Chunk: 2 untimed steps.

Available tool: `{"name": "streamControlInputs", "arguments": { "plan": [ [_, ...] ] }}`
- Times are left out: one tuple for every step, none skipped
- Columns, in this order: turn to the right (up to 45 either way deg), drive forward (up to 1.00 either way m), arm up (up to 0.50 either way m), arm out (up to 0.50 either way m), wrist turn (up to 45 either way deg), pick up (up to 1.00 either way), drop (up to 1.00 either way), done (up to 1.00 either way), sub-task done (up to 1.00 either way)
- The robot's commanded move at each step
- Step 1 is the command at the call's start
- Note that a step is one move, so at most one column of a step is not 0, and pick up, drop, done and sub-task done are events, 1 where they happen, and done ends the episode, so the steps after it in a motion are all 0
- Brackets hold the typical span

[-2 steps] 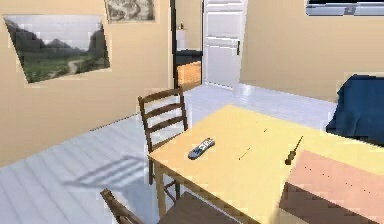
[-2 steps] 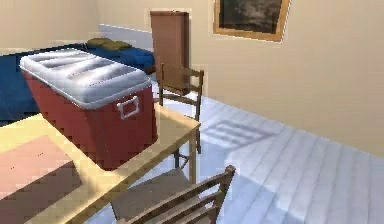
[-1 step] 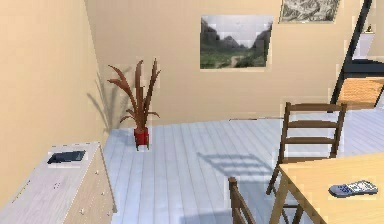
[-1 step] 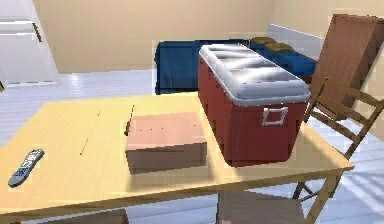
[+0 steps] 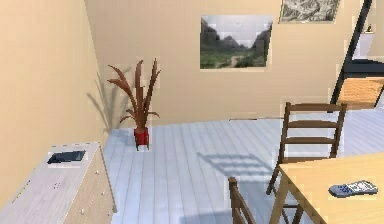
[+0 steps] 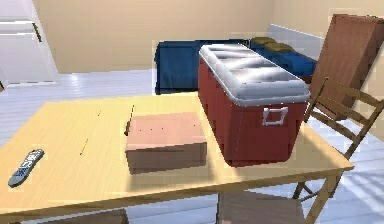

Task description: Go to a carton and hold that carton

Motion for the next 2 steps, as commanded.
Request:
{"name": "streamControlInputs", "arguments": {
  "plan": [
    [0.0,0.0,0.38,0.0,0.0,0.0,0.0,0.0,0.0],
    [0.0,0.0,0.0,0.42,0.0,0.0,0.0,0.0,0.0]
  ]
}}
